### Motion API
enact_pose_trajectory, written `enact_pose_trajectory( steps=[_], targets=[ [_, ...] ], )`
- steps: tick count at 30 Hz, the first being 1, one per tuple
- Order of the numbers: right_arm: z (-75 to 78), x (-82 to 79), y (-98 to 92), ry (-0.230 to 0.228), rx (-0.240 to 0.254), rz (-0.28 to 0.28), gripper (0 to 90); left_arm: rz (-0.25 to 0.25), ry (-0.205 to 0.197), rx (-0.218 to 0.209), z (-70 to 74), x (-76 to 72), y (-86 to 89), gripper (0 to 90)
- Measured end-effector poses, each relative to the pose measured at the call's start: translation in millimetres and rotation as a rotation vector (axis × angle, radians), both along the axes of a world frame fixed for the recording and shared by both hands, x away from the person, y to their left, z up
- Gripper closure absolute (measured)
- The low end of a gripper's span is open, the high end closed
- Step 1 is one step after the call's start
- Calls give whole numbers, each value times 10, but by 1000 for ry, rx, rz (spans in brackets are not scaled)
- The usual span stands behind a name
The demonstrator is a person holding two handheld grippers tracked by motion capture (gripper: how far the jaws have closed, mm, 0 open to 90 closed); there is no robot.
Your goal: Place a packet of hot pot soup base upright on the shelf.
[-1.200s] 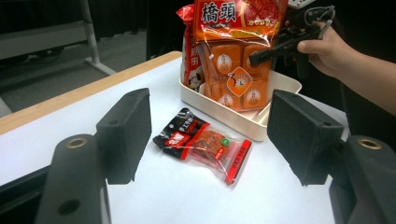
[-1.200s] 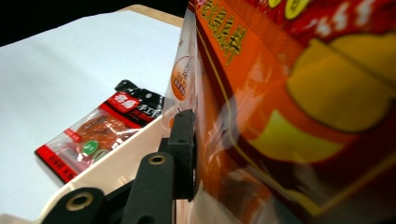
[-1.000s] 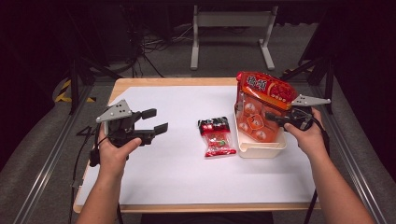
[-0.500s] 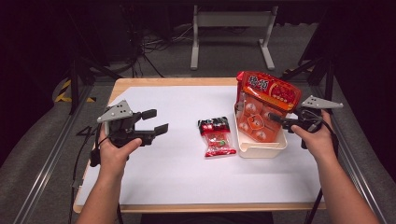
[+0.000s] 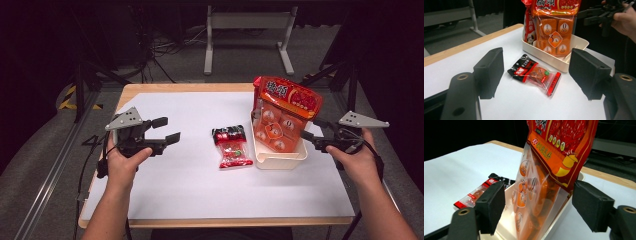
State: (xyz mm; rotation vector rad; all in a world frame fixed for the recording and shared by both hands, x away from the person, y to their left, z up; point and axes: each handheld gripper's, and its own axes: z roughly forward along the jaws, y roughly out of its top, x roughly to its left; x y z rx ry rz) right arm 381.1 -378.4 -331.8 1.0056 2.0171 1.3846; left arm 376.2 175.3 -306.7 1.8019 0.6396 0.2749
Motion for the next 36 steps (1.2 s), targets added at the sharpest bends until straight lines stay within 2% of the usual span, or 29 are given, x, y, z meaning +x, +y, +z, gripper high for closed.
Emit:
enact_pose_trajectory(
  steps=[2, 4, 10, 13, 16, 20, 24, 29, 32, 36],
  targets=[
    [-6, -60, 3, 4, 22, 15, 219, -2, -1, 6, -5, -1, -3, 297],
    [-26, -123, 7, 10, 16, 29, 211, -1, -2, 11, -18, 11, -8, 298],
    [-35, -303, 43, -13, 20, 16, 190, 7, 7, 24, -35, 30, -39, 295],
    [-34, -341, 65, -21, 18, 18, 190, 8, 0, 44, -51, 55, -69, 293],
    [-47, -392, 120, -19, 24, 25, 190, 11, 14, 43, -93, 90, -106, 287],
    [-66, -435, 201, -28, 19, 48, 190, 12, 24, 52, -167, 179, -159, 276],
    [-90, -455, 257, -30, 24, 65, 191, 1, 21, 46, -232, 253, -218, 258],
    [-124, -463, 299, -26, 31, 76, 196, -8, 37, 41, -345, 387, -319, 250],
    [-135, -469, 312, -27, 34, 85, 197, -9, 71, 31, -416, 490, -394, 253],
    [-138, -477, 324, -30, 32, 92, 201, -14, 89, 17, -464, 562, -460, 257]
  ],
)
